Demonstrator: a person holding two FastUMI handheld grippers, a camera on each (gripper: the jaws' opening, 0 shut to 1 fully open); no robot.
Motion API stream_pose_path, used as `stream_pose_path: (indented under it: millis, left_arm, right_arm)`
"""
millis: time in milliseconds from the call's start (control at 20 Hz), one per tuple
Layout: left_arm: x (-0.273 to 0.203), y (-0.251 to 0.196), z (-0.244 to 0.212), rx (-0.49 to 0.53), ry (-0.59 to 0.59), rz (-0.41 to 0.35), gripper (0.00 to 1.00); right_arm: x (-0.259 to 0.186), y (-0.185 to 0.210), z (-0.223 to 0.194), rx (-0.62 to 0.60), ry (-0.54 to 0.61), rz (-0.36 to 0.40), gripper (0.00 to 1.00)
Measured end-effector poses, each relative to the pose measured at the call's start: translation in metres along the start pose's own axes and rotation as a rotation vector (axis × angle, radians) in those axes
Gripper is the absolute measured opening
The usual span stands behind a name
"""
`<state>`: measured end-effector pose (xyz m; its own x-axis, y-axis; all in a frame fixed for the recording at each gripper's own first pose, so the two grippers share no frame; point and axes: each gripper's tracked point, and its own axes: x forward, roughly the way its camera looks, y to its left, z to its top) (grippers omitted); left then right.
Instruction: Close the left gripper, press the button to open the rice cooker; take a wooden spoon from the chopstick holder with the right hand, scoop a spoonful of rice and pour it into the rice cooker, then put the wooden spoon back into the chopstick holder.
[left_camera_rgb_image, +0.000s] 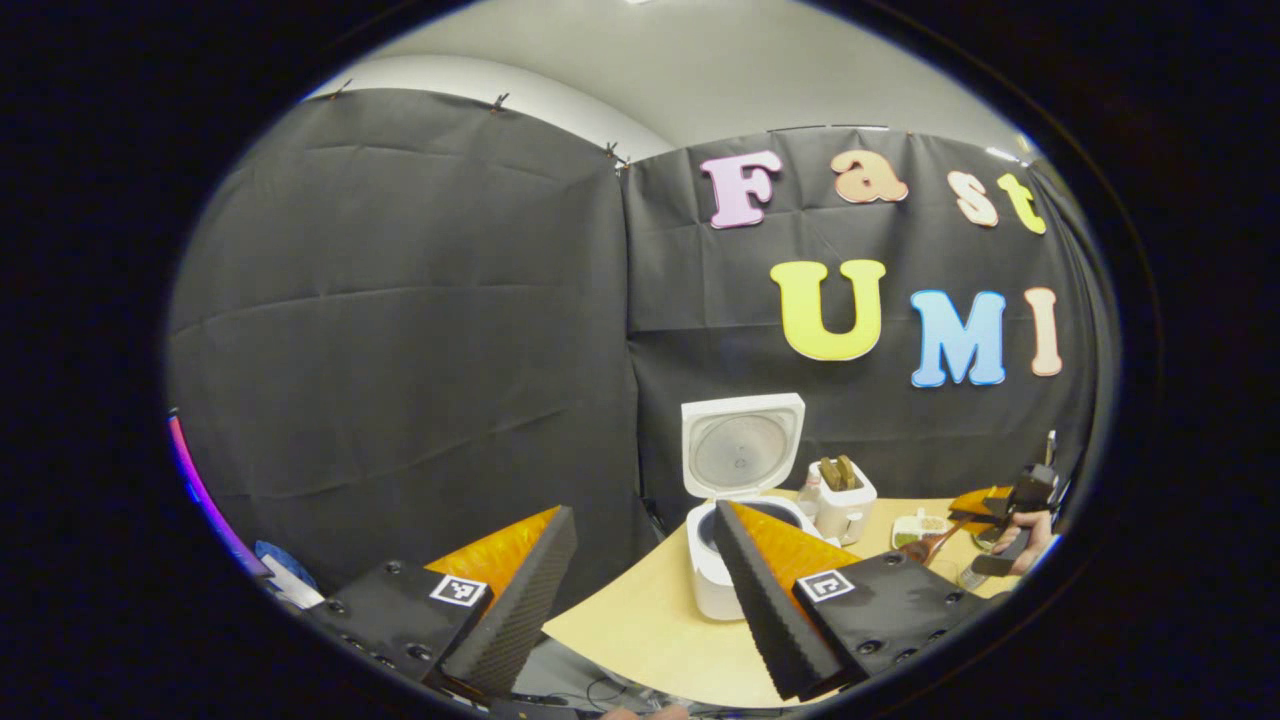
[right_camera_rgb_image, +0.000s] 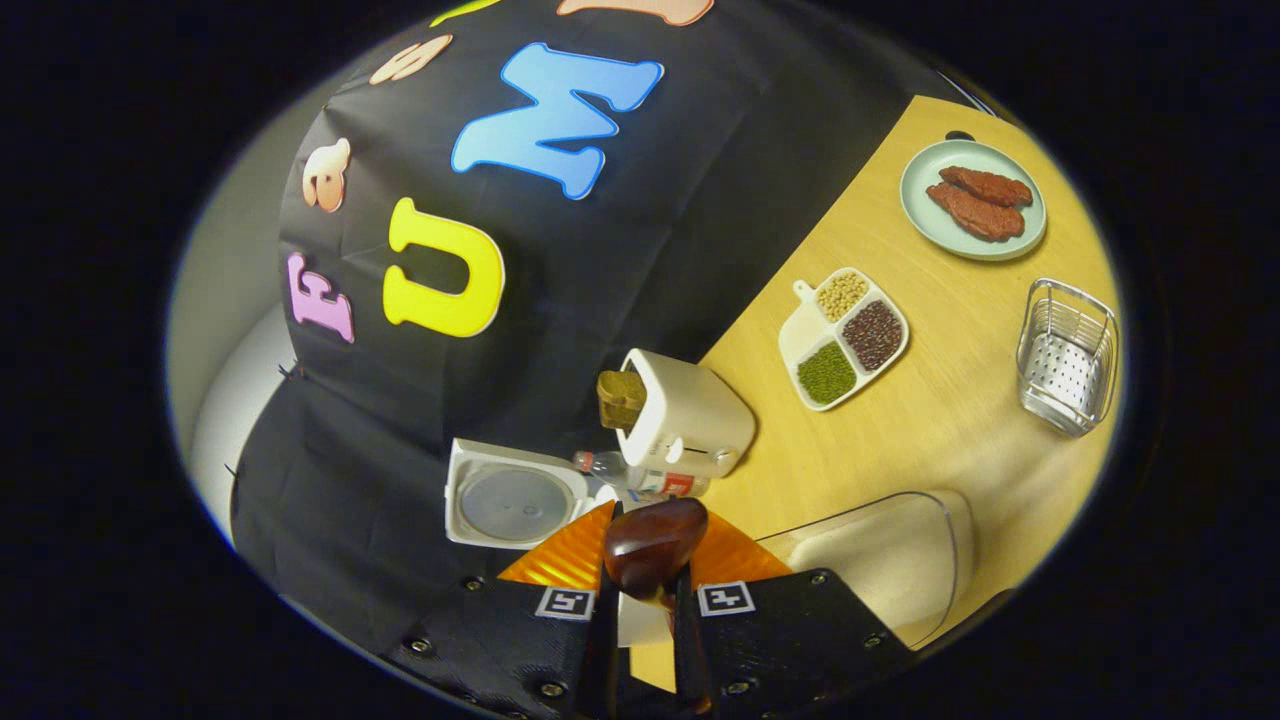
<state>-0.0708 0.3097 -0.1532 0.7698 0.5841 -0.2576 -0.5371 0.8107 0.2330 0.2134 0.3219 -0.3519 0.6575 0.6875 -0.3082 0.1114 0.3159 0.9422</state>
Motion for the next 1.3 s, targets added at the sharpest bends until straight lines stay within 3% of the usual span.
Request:
stream_pose_path:
  millis: [200,500,900,1300]
  left_arm:
    - [-0.004,0.006,0.004,0.012,-0.015,0.010,0.98]
    - [-0.013,0.016,0.002,-0.005,-0.009,0.033,0.98]
    - [-0.007,0.017,-0.012,-0.010,0.021,0.064,0.97]
    - [-0.010,0.036,-0.032,-0.018,0.068,0.115,0.98]
  right_arm:
    - [0.021,0.071,-0.004,0.002,-0.020,0.094,0.23]
    - [0.097,0.146,-0.056,-0.225,0.026,0.153,0.23]
    - [0.192,0.133,-0.145,-0.630,0.116,0.082,0.23]
    - [0.219,0.118,-0.197,-1.017,0.169,0.099,0.23]
